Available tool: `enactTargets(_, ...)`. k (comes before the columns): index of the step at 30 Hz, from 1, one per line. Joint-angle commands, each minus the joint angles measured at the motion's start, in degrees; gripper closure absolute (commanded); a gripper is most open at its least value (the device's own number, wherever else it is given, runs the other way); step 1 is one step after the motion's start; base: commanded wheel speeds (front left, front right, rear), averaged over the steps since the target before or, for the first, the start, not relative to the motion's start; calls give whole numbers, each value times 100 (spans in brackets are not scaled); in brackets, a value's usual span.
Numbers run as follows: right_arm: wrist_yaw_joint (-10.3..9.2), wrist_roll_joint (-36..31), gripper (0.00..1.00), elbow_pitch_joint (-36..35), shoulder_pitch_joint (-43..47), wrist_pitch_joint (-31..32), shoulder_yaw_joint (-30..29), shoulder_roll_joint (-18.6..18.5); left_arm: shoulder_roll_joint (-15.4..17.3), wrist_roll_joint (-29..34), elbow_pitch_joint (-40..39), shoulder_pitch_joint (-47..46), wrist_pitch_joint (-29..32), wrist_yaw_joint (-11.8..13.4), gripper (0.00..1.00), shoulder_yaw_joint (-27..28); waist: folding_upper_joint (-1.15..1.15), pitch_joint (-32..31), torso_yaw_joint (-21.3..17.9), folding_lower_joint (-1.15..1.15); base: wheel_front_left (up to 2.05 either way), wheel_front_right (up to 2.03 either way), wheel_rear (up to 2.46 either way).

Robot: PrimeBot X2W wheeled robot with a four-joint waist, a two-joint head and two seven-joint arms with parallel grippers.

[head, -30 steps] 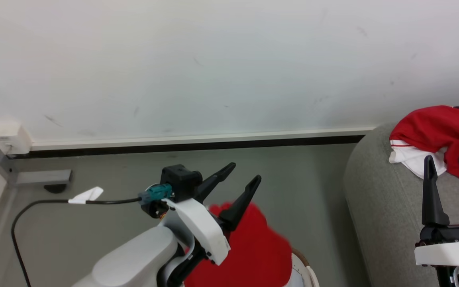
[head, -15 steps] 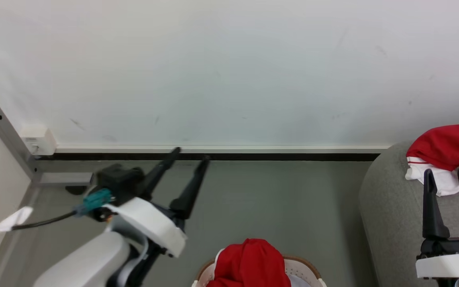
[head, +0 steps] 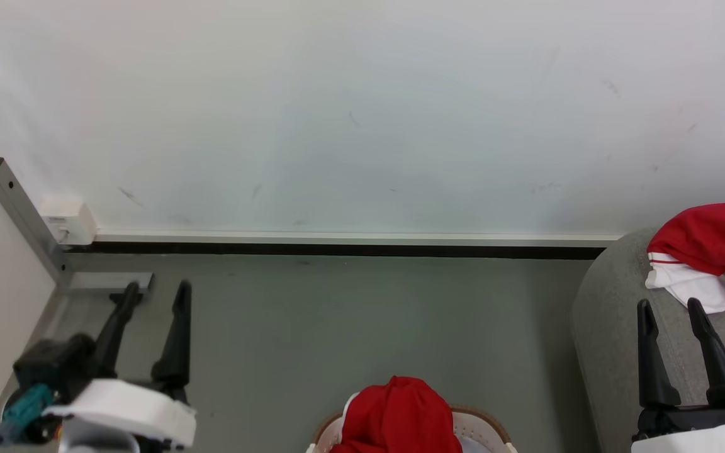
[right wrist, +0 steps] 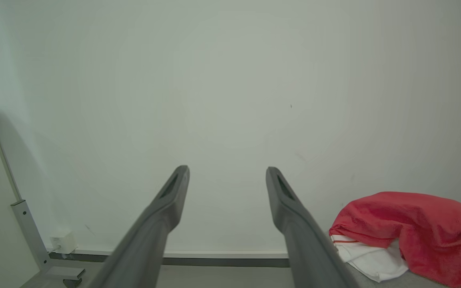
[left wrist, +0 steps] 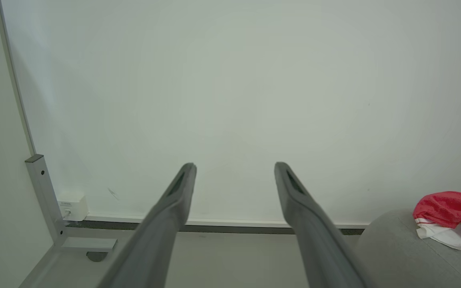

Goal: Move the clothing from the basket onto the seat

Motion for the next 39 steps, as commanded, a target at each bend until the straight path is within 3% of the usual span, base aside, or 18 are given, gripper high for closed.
enactTargets(1,-13,-28,0,9,117,-26,-1,0,-147,195,-50,339,-9,-44,0,245,0,9,-12,0,0,0,0)
enactTargets(13,-13,-141,0,180,152,-103,107,137,-1110,1086,226,1427,-7,-841,0,1496,0,43,-70,0,0,0,0)
enactTargets(31,-13,-153,0,240,-43,-108,218,143,-1848,1668,584,1450,-8,-1545,0,1980,0,120,-196,0,0,0,0)
enactTargets(39,-13,-180,0,158,-287,-109,203,76,-2119,1877,800,1089,-7,-1810,0,1786,0,431,-383,0,0,0,0)
